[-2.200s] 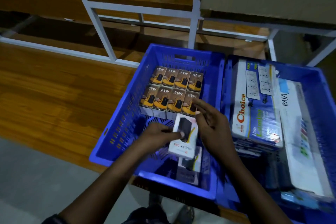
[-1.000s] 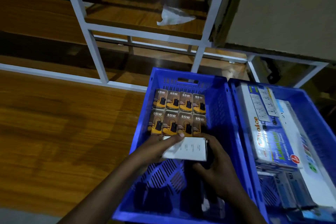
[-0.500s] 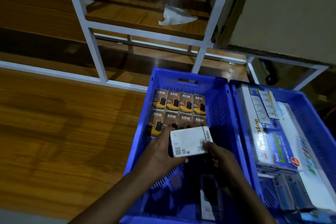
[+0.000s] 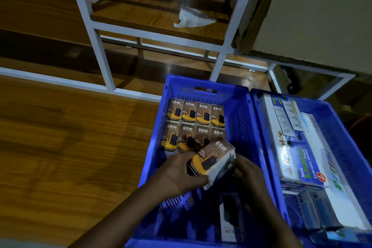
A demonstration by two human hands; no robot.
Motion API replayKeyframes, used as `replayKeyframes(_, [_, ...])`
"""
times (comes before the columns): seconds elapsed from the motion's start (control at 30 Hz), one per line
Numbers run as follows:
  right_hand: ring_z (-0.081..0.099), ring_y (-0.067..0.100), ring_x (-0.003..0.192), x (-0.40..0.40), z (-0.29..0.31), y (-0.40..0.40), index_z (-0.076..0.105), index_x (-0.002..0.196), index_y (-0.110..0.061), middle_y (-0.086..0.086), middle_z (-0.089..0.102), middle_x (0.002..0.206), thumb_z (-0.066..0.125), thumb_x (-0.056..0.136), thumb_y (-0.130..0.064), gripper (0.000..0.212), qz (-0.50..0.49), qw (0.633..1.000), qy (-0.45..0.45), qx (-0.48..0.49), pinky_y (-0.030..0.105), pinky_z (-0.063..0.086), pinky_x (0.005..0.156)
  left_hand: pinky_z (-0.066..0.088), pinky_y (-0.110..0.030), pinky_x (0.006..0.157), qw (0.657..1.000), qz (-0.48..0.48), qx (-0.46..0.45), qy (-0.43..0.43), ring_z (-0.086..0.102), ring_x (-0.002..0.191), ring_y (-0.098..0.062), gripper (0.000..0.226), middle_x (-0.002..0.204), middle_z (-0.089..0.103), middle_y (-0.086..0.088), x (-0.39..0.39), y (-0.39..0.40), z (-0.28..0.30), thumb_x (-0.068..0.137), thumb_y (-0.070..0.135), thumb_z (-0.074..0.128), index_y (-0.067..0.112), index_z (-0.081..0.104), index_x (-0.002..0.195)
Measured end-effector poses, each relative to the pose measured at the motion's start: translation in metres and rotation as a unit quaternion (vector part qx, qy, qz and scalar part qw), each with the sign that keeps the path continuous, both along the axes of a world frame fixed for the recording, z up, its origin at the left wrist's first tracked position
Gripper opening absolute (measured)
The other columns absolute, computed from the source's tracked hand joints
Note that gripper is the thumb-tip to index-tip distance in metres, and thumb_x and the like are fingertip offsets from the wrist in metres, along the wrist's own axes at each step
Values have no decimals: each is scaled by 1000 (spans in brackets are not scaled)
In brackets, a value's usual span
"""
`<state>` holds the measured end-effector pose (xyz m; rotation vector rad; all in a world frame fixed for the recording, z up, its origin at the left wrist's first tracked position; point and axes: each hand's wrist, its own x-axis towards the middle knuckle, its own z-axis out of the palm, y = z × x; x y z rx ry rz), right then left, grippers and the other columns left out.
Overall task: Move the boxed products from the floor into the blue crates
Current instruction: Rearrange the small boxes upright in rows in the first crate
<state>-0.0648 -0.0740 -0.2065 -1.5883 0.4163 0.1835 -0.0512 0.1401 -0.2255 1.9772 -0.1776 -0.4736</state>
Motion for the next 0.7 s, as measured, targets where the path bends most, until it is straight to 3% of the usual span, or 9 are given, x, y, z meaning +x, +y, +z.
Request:
replayKeyframes(0.07, [69, 6, 64, -5, 2, 6, 73, 85, -10, 11, 73, 86, 58, 102, -19, 24, -7, 999, 35, -29, 19, 53, 57, 61, -38, 81, 999, 31, 17, -30, 71, 88, 2, 45, 98, 77, 15, -4, -1, 0, 73, 51, 85, 30, 72, 110])
replayKeyframes(0.13, [67, 11, 66, -10, 3, 18, 73, 87, -1, 14, 72, 80, 65, 98, -33, 35, -2, 998, 59, -18, 22, 51, 59, 60, -34, 77, 995, 52, 55, -58, 69, 85, 4, 48, 95, 76, 17, -8, -3, 0, 71, 63, 79, 35, 70, 108])
replayKeyframes(0.2, [63, 10, 61, -16, 5, 32, 75, 89, -2, 5, 69, 70, 68, 94, -40, 39, 30, 997, 73, -16, 21, 46, 54, 60, -34, 77, 992, 47, 98, -68, 68, 87, 3, 54, 97, 74, 18, -13, -6, 0, 71, 72, 70, 39, 66, 114])
replayKeyframes(0.27, [73, 12, 67, -20, 5, 43, 78, 96, -11, 1, 77, 78, 72, 91, -40, 30, 48, 995, 85, -9, 23, 54, 59, 60, -35, 82, 987, 28, 137, -72, 67, 95, -2, 62, 105, 73, 17, -15, -7, 0, 71, 76, 63, 44, 60, 124])
replayKeyframes(0.33, [77, 20, 81, -18, 2, 46, 80, 96, -14, 6, 80, 87, 73, 90, -41, 28, 43, 993, 107, -9, 38, 62, 74, 60, -35, 85, 989, 14, 138, -61, 67, 99, -3, 63, 109, 72, 17, -15, -6, 3, 72, 77, 62, 44, 58, 126])
replayKeyframes(0.4, [74, 18, 69, -14, 0, 44, 78, 85, -7, 6, 77, 77, 73, 91, -37, 30, 37, 991, 127, -4, 36, 59, 65, 59, -34, 89, 993, 14, 110, -31, 66, 102, 1, 64, 110, 72, 20, -13, -5, 4, 74, 77, 64, 44, 59, 128])
replayKeyframes(0.47, [67, 16, 62, -10, -3, 43, 72, 77, -6, 8, 70, 71, 73, 91, -33, 31, 45, 988, 147, 1, 32, 51, 62, 57, -35, 96, 995, 30, 95, -15, 63, 115, -3, 78, 126, 68, 18, -11, -5, 4, 75, 82, 59, 43, 50, 143])
replayKeyframes(0.6, [64, 20, 68, -5, -13, 48, 72, 78, -6, 12, 70, 74, 74, 90, -30, 26, 119, 975, 186, -35, 37, 46, 69, 38, -34, 114, 994, 79, 69, -7, 41, 145, -19, 76, 156, 46, 5, -5, -2, 8, 91, 59, 54, 33, 32, 159])
replayKeyframes(0.7, [51, 12, 53, 0, -26, 58, 65, 75, -4, 7, 58, 61, 74, 91, -26, 29, 167, 966, 196, -37, 32, 39, 61, 31, -27, 109, 990, 141, 21, 10, 37, 149, -20, 61, 162, 41, 1, 4, 3, 10, 104, 42, 50, 23, 33, 160])
